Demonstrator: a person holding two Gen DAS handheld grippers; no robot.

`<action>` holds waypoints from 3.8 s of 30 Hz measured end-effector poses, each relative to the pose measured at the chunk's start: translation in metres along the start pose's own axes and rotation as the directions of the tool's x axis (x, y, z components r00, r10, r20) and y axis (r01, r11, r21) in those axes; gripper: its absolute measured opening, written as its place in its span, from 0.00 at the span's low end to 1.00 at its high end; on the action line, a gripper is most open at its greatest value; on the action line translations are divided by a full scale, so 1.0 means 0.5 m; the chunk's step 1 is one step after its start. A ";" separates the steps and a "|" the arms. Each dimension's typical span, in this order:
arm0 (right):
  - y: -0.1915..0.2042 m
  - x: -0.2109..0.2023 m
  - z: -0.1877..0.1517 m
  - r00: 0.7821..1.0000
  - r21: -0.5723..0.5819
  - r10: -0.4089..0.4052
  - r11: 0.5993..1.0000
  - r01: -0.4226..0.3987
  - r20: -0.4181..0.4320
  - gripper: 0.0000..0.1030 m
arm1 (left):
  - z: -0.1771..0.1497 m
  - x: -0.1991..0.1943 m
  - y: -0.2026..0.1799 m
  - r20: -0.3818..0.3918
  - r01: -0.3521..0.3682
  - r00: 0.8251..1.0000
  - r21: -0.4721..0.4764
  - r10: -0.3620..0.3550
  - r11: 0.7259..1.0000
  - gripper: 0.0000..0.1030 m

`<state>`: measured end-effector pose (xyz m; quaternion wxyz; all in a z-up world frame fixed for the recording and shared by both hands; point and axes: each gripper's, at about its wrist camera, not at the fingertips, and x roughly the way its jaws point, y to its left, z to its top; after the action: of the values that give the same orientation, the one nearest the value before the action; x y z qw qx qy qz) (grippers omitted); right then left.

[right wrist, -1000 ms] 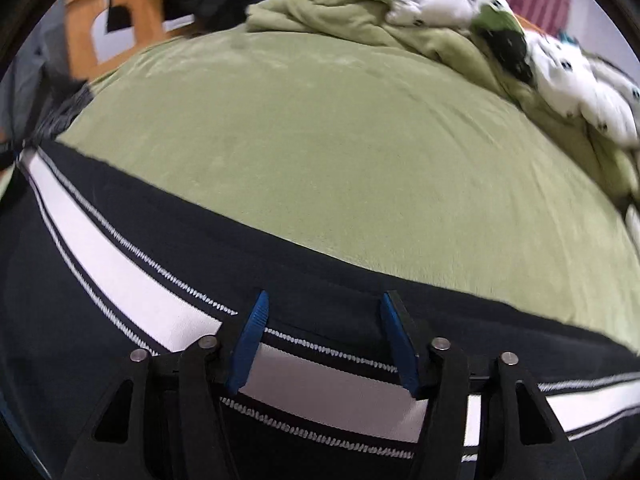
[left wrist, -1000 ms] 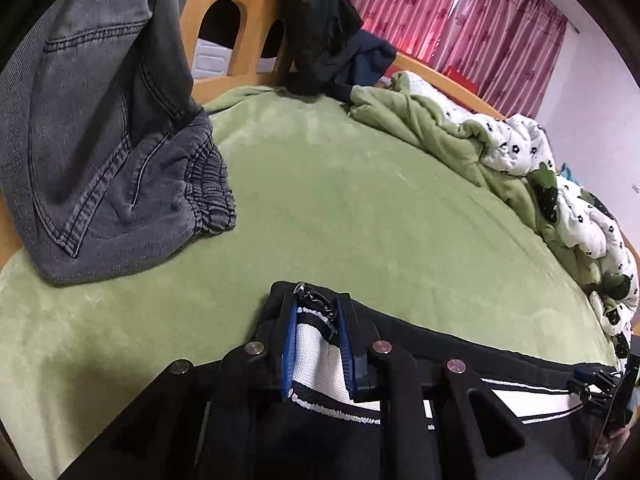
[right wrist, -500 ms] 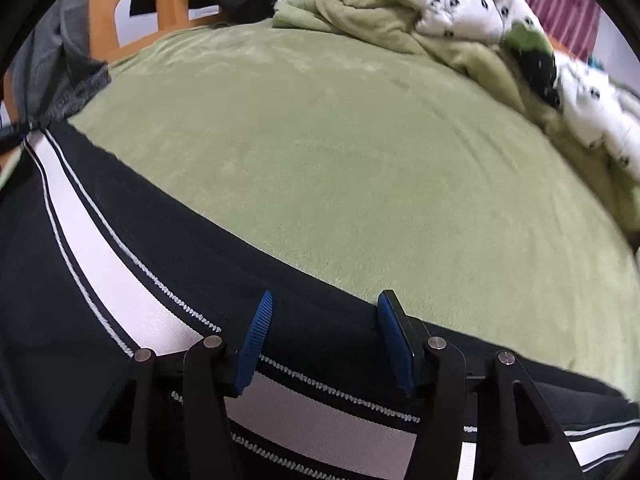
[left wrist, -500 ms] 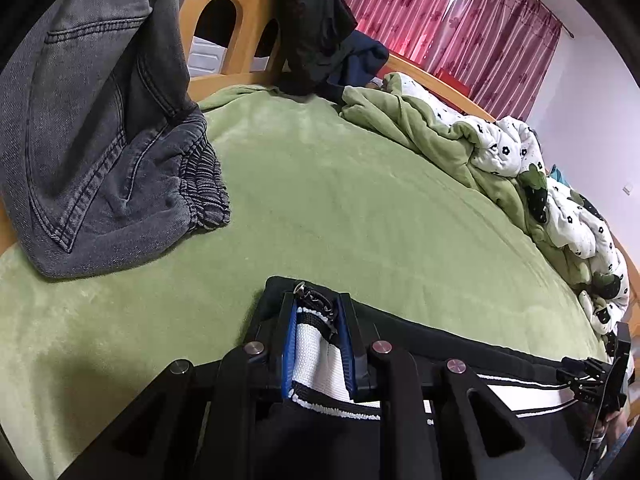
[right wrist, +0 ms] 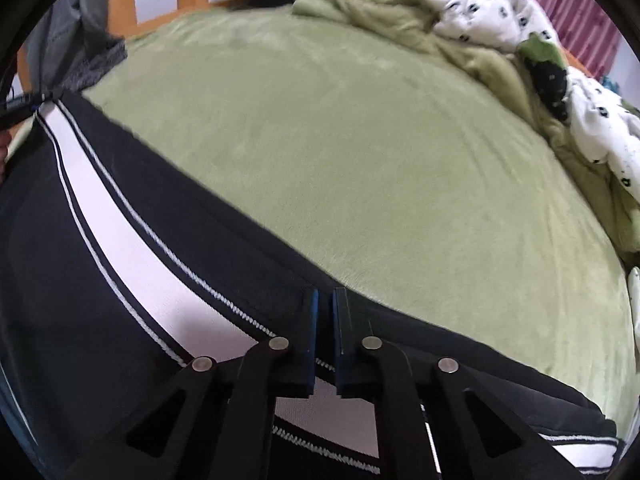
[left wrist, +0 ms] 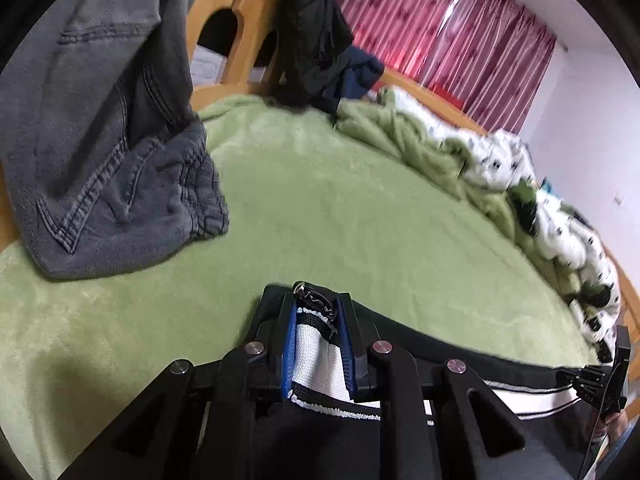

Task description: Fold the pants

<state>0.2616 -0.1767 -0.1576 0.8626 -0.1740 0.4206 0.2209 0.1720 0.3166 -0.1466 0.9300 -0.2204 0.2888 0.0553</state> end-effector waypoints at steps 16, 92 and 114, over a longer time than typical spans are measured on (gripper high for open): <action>-0.047 0.075 0.010 0.999 0.240 -0.021 0.971 0.013 0.031 0.16 | 0.001 0.079 0.006 -0.081 -0.155 0.985 -0.016 0.153 0.988 0.36; 0.192 -0.306 -0.343 0.946 0.609 -0.314 0.737 0.294 -0.076 0.51 | -0.152 -0.180 0.029 -0.047 -0.170 0.985 -0.129 0.165 0.977 0.17; 0.053 -0.317 -0.494 0.996 0.748 -0.072 0.659 0.082 -0.046 0.51 | -0.169 -0.205 -0.565 0.110 -0.131 0.990 0.415 0.093 0.900 0.13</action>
<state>0.0003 -0.3116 -0.1781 0.8637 0.1768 0.4719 -0.0093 0.1089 0.0282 -0.0443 0.9626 0.0049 0.2653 0.0547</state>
